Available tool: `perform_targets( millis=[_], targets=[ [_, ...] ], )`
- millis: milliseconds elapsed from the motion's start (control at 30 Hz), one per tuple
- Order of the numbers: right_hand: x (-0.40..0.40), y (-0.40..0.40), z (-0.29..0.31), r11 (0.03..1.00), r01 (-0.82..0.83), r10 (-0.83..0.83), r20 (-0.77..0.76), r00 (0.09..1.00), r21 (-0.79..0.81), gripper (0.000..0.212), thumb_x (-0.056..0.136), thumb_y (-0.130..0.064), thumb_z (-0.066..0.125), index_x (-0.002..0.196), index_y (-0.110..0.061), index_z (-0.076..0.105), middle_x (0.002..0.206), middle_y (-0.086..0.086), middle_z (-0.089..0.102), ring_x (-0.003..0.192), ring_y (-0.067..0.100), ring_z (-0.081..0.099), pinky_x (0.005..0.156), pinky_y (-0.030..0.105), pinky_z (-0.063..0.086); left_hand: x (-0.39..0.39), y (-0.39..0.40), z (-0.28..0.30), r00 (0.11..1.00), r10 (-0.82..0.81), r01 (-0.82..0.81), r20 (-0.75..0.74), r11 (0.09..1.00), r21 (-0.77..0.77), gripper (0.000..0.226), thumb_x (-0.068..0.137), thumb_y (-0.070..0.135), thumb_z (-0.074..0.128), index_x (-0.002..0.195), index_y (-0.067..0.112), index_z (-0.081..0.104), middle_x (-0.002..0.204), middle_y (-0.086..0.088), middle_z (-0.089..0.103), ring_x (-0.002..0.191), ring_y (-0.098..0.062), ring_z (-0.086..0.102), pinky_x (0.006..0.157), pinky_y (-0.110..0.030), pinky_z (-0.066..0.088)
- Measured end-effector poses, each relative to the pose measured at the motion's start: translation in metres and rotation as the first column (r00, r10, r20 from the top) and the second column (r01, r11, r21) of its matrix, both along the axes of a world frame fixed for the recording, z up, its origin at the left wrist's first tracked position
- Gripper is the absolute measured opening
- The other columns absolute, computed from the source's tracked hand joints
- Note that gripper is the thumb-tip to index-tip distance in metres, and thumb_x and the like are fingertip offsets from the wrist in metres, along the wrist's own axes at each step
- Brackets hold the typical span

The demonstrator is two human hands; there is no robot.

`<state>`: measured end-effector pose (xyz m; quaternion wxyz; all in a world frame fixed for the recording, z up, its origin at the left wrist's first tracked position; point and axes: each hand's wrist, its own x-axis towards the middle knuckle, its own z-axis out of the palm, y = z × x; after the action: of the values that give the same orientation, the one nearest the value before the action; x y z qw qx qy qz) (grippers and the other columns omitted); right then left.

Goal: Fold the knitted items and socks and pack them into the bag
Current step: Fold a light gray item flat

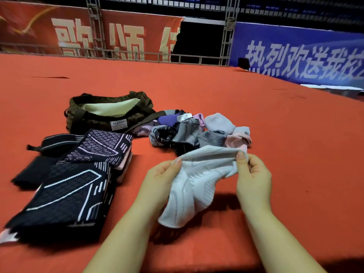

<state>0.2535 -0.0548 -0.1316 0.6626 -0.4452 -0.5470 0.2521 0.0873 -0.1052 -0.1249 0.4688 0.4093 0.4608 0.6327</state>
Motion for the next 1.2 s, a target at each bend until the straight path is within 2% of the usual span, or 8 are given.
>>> perform_targets(
  millis=[233,433,533,700,800,933,1100,1200],
  targets=[
    [0.028,-0.036,0.049,0.900,-0.416,0.366,-0.292,0.884,-0.131,0.018,0.076,-0.028,0.062,0.077,-0.011,0.067,0.064,-0.002,0.066,0.058,0.008,0.057,0.056,0.018,0.050,-0.016,-0.059,0.012,0.958,-0.277,0.281,0.077,0.958,-0.056,0.024,0.086,0.018,0.053,0.089,0.001,0.069,0.083,-0.013,0.072,0.066,-0.017,0.067,0.060,-0.022,0.054],
    [0.011,-0.085,0.077,0.852,-0.508,0.523,0.264,0.810,-0.126,0.014,0.083,-0.009,0.066,0.073,-0.018,0.065,0.066,-0.014,0.061,0.062,-0.006,0.053,0.062,0.008,0.042,-0.013,-0.098,0.007,0.878,-0.477,0.472,0.035,0.854,-0.218,0.033,0.073,0.026,0.069,0.098,0.004,0.069,0.094,-0.012,0.070,0.079,-0.019,0.066,0.068,-0.027,0.053],
    [0.002,-0.102,0.074,0.881,-0.462,0.467,0.352,0.811,-0.103,0.014,0.078,-0.014,0.072,0.080,-0.027,0.066,0.097,-0.013,0.062,0.087,-0.010,0.055,0.078,0.008,0.041,0.002,-0.107,0.006,0.950,-0.310,0.299,-0.048,0.941,-0.157,0.032,0.076,0.032,0.073,0.094,0.006,0.070,0.094,-0.008,0.073,0.087,-0.019,0.068,0.079,-0.030,0.052],
    [-0.004,-0.120,0.042,0.697,-0.569,0.608,-0.060,0.791,-0.437,0.073,0.059,-0.055,0.079,0.122,-0.025,0.055,0.125,-0.006,0.061,0.116,0.010,0.057,0.101,0.031,0.042,0.015,-0.120,0.001,0.954,-0.196,0.217,0.228,0.973,-0.073,0.036,0.077,0.018,0.058,0.107,-0.002,0.065,0.106,-0.021,0.069,0.104,-0.034,0.064,0.095,-0.043,0.049],
    [-0.003,-0.131,0.031,0.532,-0.680,0.691,-0.205,0.693,-0.505,0.054,0.067,-0.038,0.071,0.110,-0.006,0.063,0.104,0.011,0.071,0.098,0.025,0.067,0.087,0.035,0.053,0.009,-0.124,0.000,0.909,-0.212,0.243,0.358,0.969,-0.043,0.039,0.073,0.006,0.056,0.111,-0.005,0.062,0.108,-0.025,0.067,0.101,-0.035,0.065,0.093,-0.043,0.051],
    [-0.002,-0.133,0.025,0.653,-0.561,0.684,0.079,0.725,-0.509,0.014,0.082,-0.020,0.069,0.090,-0.009,0.068,0.083,0.002,0.074,0.073,0.011,0.065,0.065,0.022,0.051,-0.006,-0.125,0.008,0.927,-0.156,0.191,0.341,0.979,-0.069,0.036,0.069,0.008,0.061,0.103,0.000,0.068,0.094,-0.018,0.071,0.084,-0.029,0.069,0.083,-0.041,0.054],
    [0.001,-0.124,0.037,0.637,-0.470,0.753,0.363,0.549,-0.610,0.008,0.078,-0.022,0.075,0.077,-0.017,0.070,0.071,-0.007,0.070,0.064,0.004,0.060,0.062,0.022,0.047,-0.030,-0.117,0.023,0.975,-0.144,0.110,-0.168,0.974,-0.197,0.067,0.051,0.040,0.084,0.113,0.022,0.067,0.111,-0.005,0.070,0.104,-0.023,0.065,0.098,-0.041,0.047],
    [-0.003,-0.115,0.049,0.655,-0.392,0.751,0.501,0.430,-0.645,0.017,0.076,-0.028,0.077,0.067,-0.020,0.065,0.065,-0.009,0.066,0.059,0.002,0.056,0.057,0.020,0.042,-0.028,-0.111,0.034,0.898,-0.155,0.075,-0.412,0.976,-0.202,0.027,0.074,0.037,0.076,0.091,0.017,0.070,0.086,0.002,0.071,0.079,-0.010,0.064,0.075,-0.028,0.047]
  ],
)
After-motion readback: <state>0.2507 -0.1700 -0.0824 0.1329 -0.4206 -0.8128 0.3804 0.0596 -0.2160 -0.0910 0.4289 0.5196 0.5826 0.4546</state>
